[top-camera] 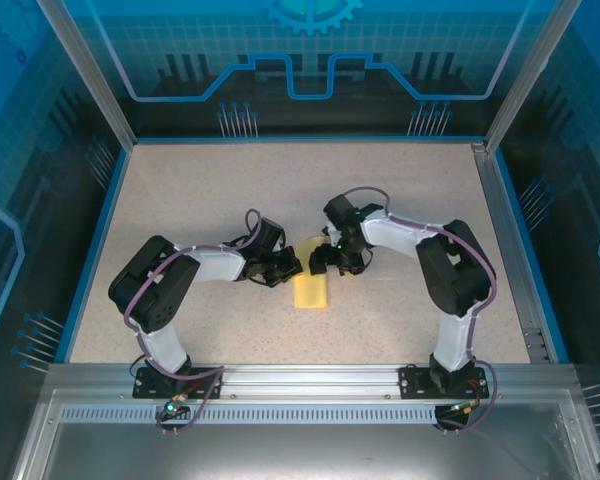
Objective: Fold a paper plane with a square sheet of paper (pick it up from the middle)
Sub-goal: Hold the square sheet of paper at the center of the table, then fold the square sheet of paper in half at the center of the table.
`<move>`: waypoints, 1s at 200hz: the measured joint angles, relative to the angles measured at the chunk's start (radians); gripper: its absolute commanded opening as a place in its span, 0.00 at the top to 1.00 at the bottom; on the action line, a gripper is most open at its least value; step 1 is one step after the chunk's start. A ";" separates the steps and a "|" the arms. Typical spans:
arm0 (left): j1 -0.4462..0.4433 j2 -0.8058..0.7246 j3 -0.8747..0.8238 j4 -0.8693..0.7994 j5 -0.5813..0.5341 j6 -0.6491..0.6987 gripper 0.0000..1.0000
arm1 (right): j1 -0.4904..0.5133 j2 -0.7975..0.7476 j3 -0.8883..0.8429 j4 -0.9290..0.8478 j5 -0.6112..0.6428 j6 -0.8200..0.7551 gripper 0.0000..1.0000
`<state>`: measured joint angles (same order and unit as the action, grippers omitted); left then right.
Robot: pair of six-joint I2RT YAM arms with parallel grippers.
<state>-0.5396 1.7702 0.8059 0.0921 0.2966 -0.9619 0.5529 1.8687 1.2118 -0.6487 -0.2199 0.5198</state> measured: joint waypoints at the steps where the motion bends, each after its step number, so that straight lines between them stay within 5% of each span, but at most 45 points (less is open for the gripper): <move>1: 0.000 0.000 0.000 0.000 0.000 0.000 1.00 | -0.002 -0.003 -0.003 0.002 -0.001 0.001 0.31; 33: 0.000 0.000 0.001 -0.001 0.000 0.003 1.00 | -0.066 -0.100 -0.094 0.113 -0.093 0.025 0.76; 61: 0.000 0.000 0.001 -0.002 0.000 0.003 1.00 | -0.063 -0.110 -0.144 0.220 -0.204 0.052 1.00; 200: 0.000 0.002 0.003 -0.004 0.000 0.003 1.00 | -0.063 -0.002 -0.234 0.386 -0.320 0.079 1.00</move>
<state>-0.5396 1.7721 0.8089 0.0879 0.2966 -0.9592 0.4896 1.8668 0.9775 -0.2626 -0.5400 0.5983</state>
